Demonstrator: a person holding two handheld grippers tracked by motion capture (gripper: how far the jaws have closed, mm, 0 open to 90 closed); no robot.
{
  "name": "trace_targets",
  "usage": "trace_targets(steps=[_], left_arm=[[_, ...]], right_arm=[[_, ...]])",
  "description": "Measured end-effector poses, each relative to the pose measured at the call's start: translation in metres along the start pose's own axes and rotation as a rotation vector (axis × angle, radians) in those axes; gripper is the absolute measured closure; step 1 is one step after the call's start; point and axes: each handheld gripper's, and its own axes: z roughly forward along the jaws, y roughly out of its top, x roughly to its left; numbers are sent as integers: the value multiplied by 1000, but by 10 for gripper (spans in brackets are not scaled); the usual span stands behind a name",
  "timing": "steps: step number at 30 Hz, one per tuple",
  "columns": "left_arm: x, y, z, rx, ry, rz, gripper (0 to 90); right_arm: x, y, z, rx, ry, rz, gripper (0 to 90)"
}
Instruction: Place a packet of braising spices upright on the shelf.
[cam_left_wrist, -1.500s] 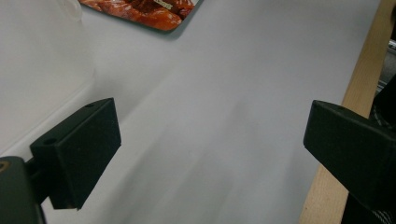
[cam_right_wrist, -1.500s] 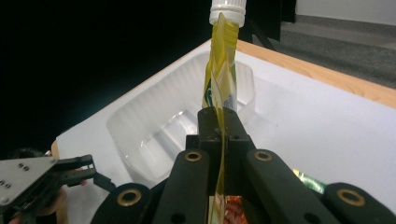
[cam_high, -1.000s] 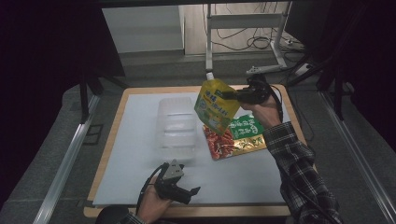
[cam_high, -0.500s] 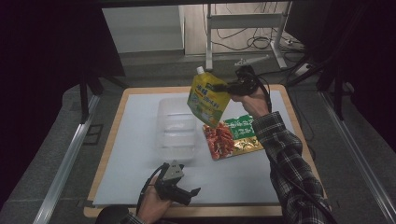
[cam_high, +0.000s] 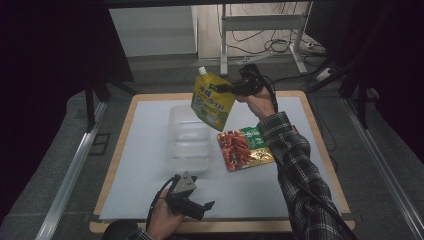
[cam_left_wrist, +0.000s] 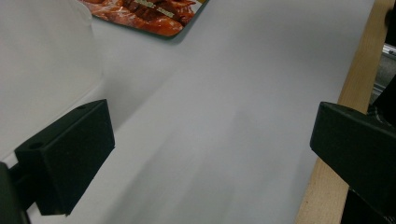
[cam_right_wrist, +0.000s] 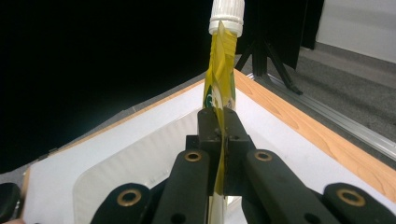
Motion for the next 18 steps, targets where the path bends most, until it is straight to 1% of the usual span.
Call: trace_targets(steps=[5, 9, 11, 18], left_arm=[[-1, 0, 0, 1, 1, 9, 0], [-2, 1, 0, 1, 2, 22, 0], [-2, 1, 0, 3, 1, 25, 0], [-3, 1, 0, 9, 5, 37, 0]], right_arm=[[-1, 6, 13, 5, 11, -18, 891], [-2, 10, 21, 3, 13, -24, 891], [-2, 12, 27, 5, 10, -35, 890], [0, 15, 47, 17, 21, -44, 890]])
